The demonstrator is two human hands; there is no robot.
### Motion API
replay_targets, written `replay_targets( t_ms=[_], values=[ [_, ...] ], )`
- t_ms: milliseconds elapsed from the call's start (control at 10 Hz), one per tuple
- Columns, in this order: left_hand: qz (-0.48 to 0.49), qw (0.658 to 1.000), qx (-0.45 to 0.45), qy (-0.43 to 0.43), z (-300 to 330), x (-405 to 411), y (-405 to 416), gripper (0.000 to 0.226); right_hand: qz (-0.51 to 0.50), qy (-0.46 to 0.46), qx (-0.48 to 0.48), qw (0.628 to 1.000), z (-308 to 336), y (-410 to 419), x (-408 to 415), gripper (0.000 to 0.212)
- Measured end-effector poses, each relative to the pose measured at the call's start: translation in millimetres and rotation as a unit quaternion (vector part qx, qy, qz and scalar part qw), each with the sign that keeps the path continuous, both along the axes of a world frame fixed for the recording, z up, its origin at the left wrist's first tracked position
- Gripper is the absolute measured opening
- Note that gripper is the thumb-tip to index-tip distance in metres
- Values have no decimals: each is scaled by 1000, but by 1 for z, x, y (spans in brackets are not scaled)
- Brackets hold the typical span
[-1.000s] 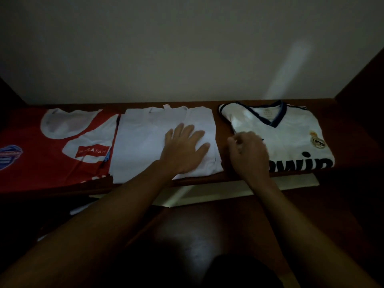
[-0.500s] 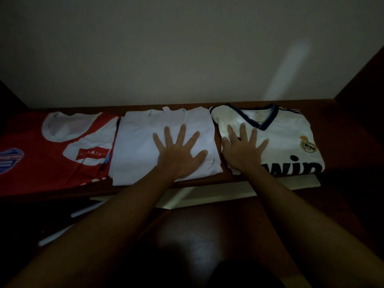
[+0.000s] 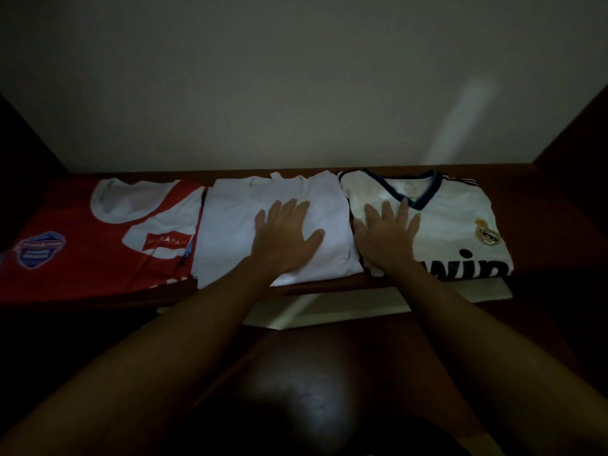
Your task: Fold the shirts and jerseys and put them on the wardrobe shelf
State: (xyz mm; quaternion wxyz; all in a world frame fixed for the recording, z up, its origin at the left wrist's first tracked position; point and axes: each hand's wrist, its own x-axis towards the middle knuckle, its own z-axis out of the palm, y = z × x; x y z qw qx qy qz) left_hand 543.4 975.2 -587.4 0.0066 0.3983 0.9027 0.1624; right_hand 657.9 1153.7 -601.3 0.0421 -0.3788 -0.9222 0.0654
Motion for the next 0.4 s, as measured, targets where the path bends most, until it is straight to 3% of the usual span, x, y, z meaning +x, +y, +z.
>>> replay_targets(
  t_ms=[100,200,300,400],
  values=[
    [-29,999,9,10,18,-4,-15,63,22,71,65,995,12,-13,3,40],
    [-35,999,24,-26,49,3,-34,47,47,117,40,991,40,-35,17,31],
    [-30,998,6,-63,93,15,-54,46,70,88,11,994,83,-59,39,35],
    [-22,988,-52,-147,136,29,-80,45,59,65,-85,993,123,-80,68,35]
  ],
)
